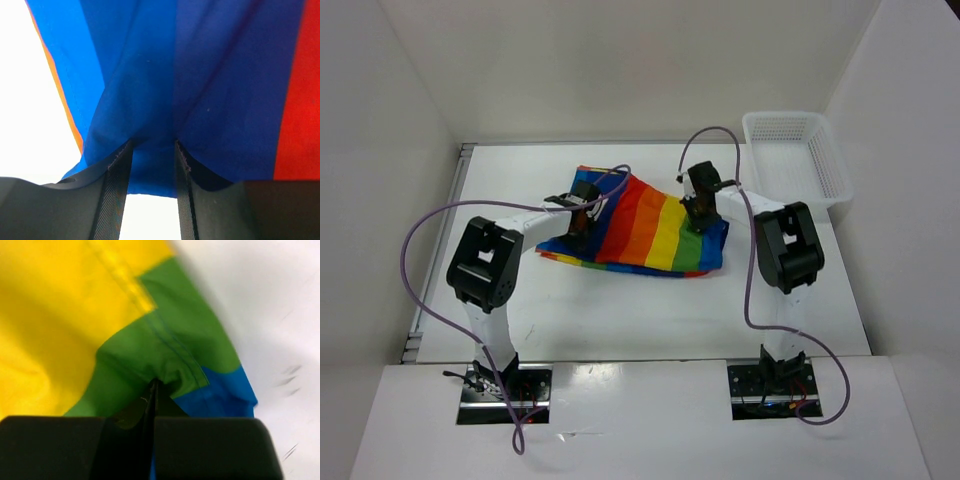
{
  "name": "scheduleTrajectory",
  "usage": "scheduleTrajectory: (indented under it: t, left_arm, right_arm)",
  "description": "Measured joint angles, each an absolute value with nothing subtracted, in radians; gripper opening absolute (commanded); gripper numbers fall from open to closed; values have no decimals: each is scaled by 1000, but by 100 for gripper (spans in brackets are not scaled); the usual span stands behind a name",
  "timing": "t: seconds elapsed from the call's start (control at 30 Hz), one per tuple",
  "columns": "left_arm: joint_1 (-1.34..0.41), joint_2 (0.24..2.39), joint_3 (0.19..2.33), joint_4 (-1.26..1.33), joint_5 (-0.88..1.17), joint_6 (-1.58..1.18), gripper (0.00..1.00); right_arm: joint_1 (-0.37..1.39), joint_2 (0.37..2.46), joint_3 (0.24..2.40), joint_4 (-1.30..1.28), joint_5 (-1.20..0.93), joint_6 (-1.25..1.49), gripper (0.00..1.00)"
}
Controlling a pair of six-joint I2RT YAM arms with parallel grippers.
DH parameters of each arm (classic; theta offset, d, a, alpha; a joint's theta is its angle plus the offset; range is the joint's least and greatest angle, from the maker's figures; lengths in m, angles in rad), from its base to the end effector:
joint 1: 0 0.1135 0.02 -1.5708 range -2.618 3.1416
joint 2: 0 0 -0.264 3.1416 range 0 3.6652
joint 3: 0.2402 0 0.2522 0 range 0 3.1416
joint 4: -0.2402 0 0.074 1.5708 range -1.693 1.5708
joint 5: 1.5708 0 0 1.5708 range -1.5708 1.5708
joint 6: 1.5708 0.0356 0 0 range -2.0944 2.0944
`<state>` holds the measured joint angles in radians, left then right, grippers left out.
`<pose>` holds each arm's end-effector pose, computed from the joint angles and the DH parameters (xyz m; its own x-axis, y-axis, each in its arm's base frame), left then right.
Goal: Fold and stack the shorts
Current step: Fold the shorts
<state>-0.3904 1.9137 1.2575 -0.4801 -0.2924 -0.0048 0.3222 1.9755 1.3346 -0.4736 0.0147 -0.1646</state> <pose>0.3599 -0.1370 0.1622 -0.8400 0.3407 -0.4222 0.2482 0.9333 0.2594 0.3838 0.1276 0.1594 -0.7891 -0.4362 -0.4325 -0.4458 0.8911 -0.0852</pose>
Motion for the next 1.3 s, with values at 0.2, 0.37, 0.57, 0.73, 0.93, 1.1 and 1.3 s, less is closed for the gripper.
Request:
scheduleTrajectory:
  t: [0.2,0.37,0.57,0.73,0.93,1.1,1.3]
  left_arm:
    - [-348,1889,1212,-427,-310,-7,46]
    - [-320,1899,1224,-416,-324,-7,46]
    - [-317,1927,1277,-466,-327,-4,49]
    - [-314,1940,1321,-531,-311,-1,61]
    - [-310,1941,1357,-585,-278,-2,68]
    - [-310,1918,1362,-606,-265,-3,68]
    - [-310,1877,1353,-609,-266,-3,69]
  right_arm:
    - [300,2142,1573,-441,125,-108,0]
    - [299,2233,1739,-441,172,-76,0]
    - [297,2241,1830,-441,167,-72,28]
    - [294,2134,1821,-466,79,-69,56]
    - [271,1806,1626,-482,-68,-2,79]
    - [189,1700,1425,-488,-175,112,90]
    - [151,1801,1295,-509,-247,208,94]
